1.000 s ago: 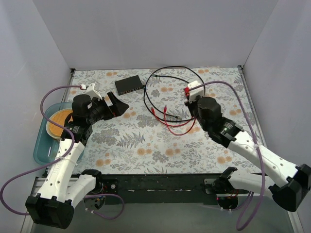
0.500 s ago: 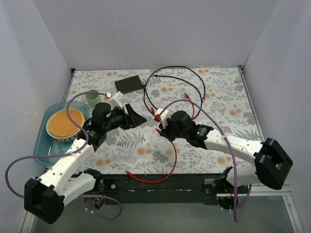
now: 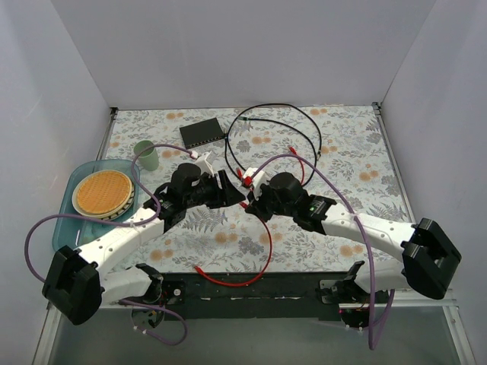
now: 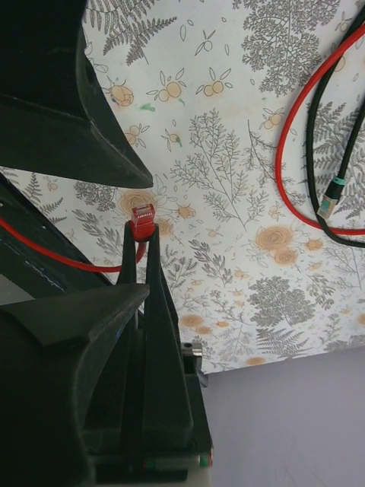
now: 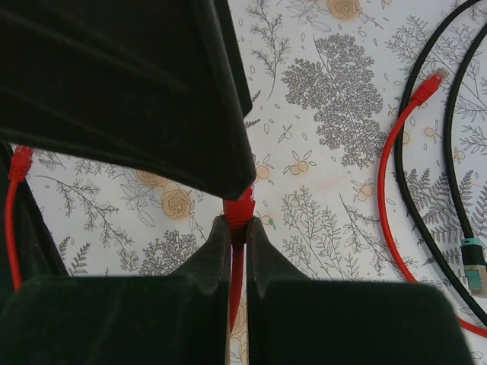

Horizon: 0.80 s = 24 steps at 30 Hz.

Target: Insert the plug into the switch port

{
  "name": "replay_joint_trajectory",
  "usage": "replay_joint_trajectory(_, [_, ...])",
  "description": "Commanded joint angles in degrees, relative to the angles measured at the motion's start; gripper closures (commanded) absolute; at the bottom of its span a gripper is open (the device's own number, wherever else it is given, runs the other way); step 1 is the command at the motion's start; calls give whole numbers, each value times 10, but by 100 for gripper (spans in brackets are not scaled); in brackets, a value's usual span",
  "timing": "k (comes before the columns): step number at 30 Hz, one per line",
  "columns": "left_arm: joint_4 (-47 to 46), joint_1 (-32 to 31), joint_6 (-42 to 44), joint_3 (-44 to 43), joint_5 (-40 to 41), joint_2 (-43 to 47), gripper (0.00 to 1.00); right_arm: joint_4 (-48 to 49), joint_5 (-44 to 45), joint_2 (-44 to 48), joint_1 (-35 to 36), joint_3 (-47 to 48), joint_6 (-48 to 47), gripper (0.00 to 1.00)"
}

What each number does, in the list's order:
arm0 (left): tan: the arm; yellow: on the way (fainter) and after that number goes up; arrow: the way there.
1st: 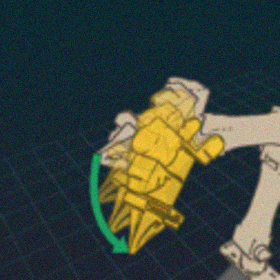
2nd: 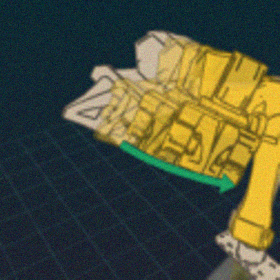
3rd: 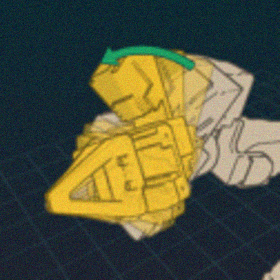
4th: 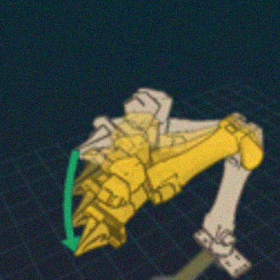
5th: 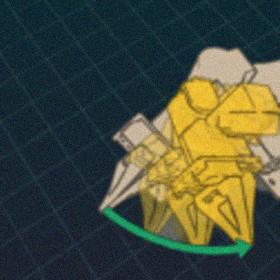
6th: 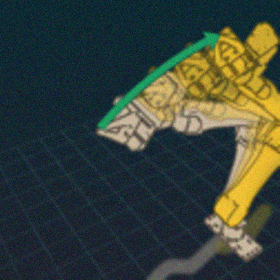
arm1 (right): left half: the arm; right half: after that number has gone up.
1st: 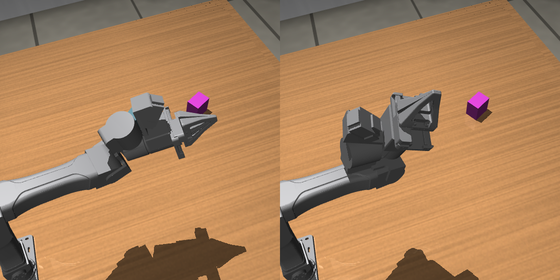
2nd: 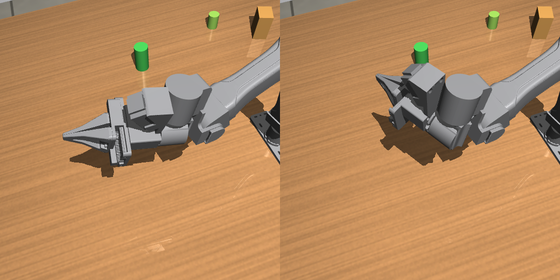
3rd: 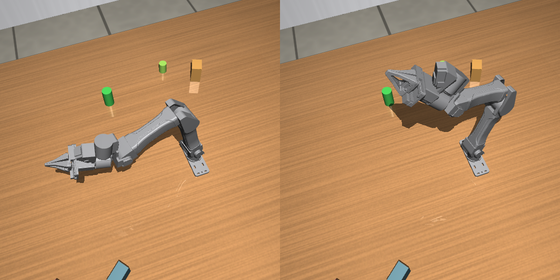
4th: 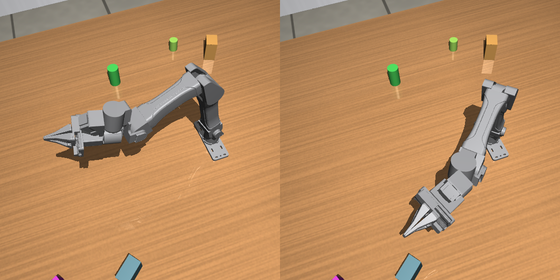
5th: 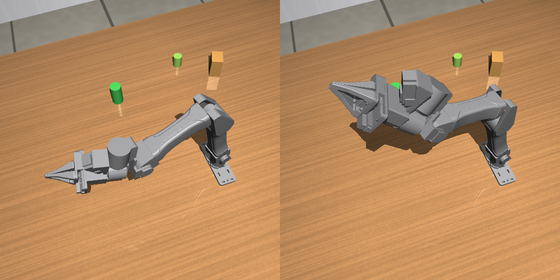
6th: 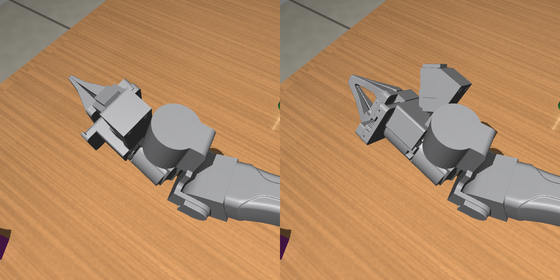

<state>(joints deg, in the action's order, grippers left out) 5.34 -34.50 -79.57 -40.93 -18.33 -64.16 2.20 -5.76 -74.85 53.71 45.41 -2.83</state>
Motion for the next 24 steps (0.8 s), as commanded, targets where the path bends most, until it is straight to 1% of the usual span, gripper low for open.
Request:
replay_joint_trajectory(1, [-4, -18, 13, -20, 32, -15, 50, 31, 7, 30, 3, 21, 8, 99])
replay_joint_trajectory(4, [-3, -28, 13, -24, 37, -28, 52, 31, 11, 35, 3, 19, 9, 99])
replay_joint_trajectory(7, [-4, -35, 11, -26, 44, -33, 58, 36, 8, 39, 3, 15, 12, 99])
replay_joint_trajectory(8, [-5, -37, 10, -27, 44, -35, 64, 37, 8, 40, 4, 14, 12, 99])
replay_joint_trajectory(9, [-5, -39, 8, -28, 50, -36, 66, 39, 5, 41, 3, 14, 13, 99])
replay_joint_trajectory(11, [-6, -43, 5, -27, 57, -38, 67, 40, -2, 44, 3, 14, 14, 99])
replay_joint_trajectory(14, [-16, -45, -1, -26, 60, -40, 74, 45, -14, 46, 3, 10, 14, 99])
replay_joint_trajectory(15, [-22, -46, -7, -26, 59, -40, 80, 47, -16, 47, 3, 9, 14, 99])
replay_joint_trajectory(17, [-28, -49, -9, -25, 57, -45, 89, 48, -18, 49, 3, 6, 16, 99])
replay_joint_trajectory(18, [-29, -50, -10, -26, 57, -47, 100, 48, -18, 50, 3, 5, 17, 99])
replay_joint_trajectory(20, [-28, -52, -12, -26, 63, -50, 100, 47, -12, 53, 3, 3, 21, 99])
replay_joint_trajectory(21, [-29, -52, -14, -24, 64, -49, 100, 47, -1, 60, 3, -1, 24, 90])
replay_joint_trajectory(22, [-29, -53, -16, -24, 68, -44, 100, 47, 7, 65, 3, -3, 24, 79])
replay_joint_trajectory(23, [-30, -53, -18, -21, 71, -40, 100, 45, 22, 70, 4, -6, 50, 68])
replay_joint_trajectory(24, [-29, -53, -20, -20, 73, -36, 100, 42, 54, 84, 3, -12, 62, 51])
